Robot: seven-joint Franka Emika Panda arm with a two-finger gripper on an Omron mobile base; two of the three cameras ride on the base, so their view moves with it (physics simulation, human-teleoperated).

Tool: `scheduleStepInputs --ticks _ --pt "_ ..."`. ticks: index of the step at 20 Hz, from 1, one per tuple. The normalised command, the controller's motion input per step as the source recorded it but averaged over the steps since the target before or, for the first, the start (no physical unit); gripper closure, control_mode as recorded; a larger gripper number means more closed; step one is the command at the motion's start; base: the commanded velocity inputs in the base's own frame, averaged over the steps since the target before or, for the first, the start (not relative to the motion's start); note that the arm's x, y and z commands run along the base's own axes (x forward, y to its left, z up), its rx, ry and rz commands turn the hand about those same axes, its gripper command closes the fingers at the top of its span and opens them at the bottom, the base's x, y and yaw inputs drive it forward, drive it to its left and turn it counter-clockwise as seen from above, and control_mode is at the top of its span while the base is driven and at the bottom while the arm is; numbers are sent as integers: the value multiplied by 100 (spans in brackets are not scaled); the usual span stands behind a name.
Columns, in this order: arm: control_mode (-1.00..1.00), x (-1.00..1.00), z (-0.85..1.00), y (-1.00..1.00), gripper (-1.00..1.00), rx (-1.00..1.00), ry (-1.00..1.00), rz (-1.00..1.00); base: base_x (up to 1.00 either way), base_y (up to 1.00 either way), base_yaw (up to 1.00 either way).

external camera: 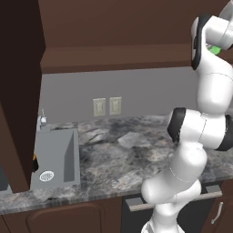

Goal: Open the cabinet directly in front. Then move the beer and the cup to the dining counter with the candle on it.

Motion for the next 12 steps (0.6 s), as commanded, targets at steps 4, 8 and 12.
scheduleStepInputs --ticks 4,8,12 --pt "-100 0 -46 0 100 0 4 0 0 0 0" --pt "-100 3 -37 0 100 0 4 0 0 0 0" --pt "-100 -27 -2 -7 100 0 -6 0 0 0 0"
